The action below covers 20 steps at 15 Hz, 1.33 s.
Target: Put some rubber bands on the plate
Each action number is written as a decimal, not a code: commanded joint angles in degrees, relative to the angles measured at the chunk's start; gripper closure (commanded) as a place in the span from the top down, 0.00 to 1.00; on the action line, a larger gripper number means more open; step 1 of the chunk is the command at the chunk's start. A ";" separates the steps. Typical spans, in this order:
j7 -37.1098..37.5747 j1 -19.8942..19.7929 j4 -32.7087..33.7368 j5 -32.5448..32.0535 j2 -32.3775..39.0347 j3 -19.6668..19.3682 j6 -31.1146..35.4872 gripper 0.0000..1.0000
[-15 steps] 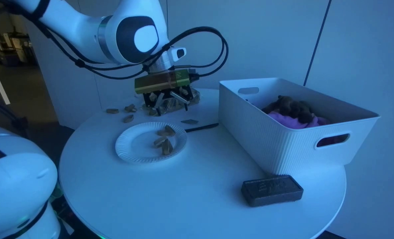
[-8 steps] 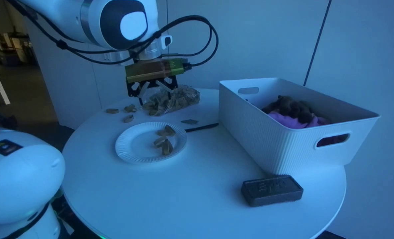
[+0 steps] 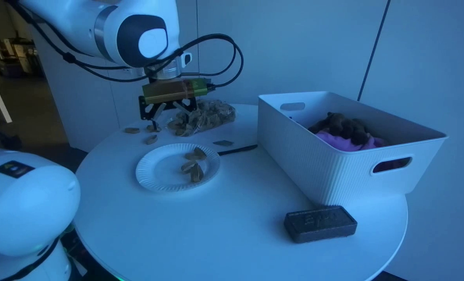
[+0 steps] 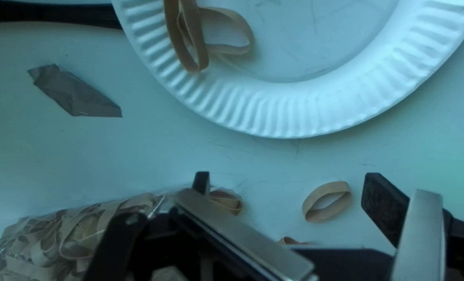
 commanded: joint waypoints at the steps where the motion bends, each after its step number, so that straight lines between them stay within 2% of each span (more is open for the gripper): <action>1: -1.26 0.71 0.06 0.30 4.39 2.74 3.07 1.00; 5: -3.97 2.55 -0.02 0.08 9.73 5.38 7.69 1.00; 9: -7.72 5.37 -0.09 2.10 12.67 6.33 12.30 1.00; 11: -8.42 5.98 -0.08 1.94 13.90 6.85 20.55 1.00; 15: -7.43 5.82 -0.08 0.52 16.71 6.20 30.32 1.00; 20: -7.48 6.16 -0.09 1.16 19.79 4.22 33.72 1.00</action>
